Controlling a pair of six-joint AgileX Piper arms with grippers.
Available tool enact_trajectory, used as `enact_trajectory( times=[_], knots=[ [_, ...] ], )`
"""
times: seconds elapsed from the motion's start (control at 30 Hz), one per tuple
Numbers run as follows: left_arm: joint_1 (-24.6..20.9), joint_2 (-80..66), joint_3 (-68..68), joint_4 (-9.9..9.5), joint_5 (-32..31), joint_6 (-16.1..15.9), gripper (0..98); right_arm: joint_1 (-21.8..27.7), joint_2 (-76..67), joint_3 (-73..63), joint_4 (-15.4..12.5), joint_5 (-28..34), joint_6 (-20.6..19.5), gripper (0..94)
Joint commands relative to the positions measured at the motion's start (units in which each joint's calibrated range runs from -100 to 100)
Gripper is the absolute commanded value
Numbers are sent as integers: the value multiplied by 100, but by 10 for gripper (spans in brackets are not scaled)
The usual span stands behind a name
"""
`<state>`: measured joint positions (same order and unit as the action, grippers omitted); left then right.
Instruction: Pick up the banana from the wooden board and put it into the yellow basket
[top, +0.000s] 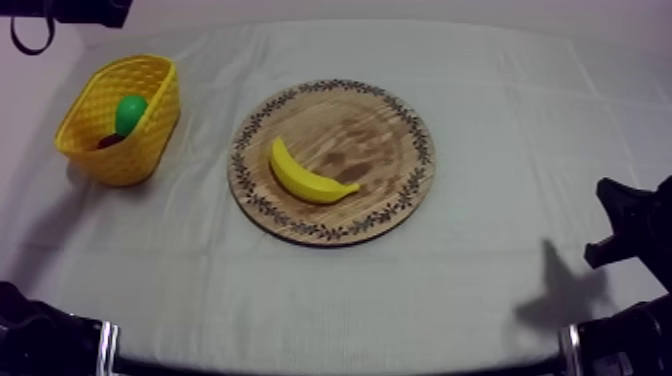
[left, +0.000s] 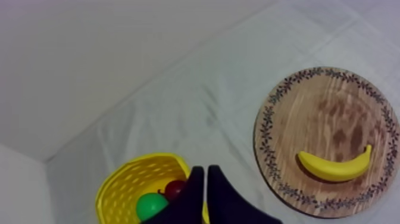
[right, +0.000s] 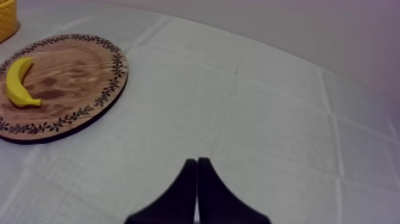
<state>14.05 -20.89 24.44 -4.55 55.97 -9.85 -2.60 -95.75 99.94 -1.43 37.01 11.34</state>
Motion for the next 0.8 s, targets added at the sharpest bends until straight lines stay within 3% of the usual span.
enact_trajectory(
  times=[0.0, 0.13, 0.33, 0.77],
  knots=[
    [49, 114, 3, -36, 10, 24, 0, 0, 0, -5, -1, 0, 2, 3],
    [217, 346, -40, -146, 89, 230, 0, 0, 0, -5, -1, 0, 2, 3],
    [586, 685, -2, -375, 248, 924, 0, 0, 0, -5, -1, 0, 2, 3],
    [1505, 1135, -77, -710, 1268, 3077, 0, 0, 0, -5, -1, 0, 2, 3]
  ],
)
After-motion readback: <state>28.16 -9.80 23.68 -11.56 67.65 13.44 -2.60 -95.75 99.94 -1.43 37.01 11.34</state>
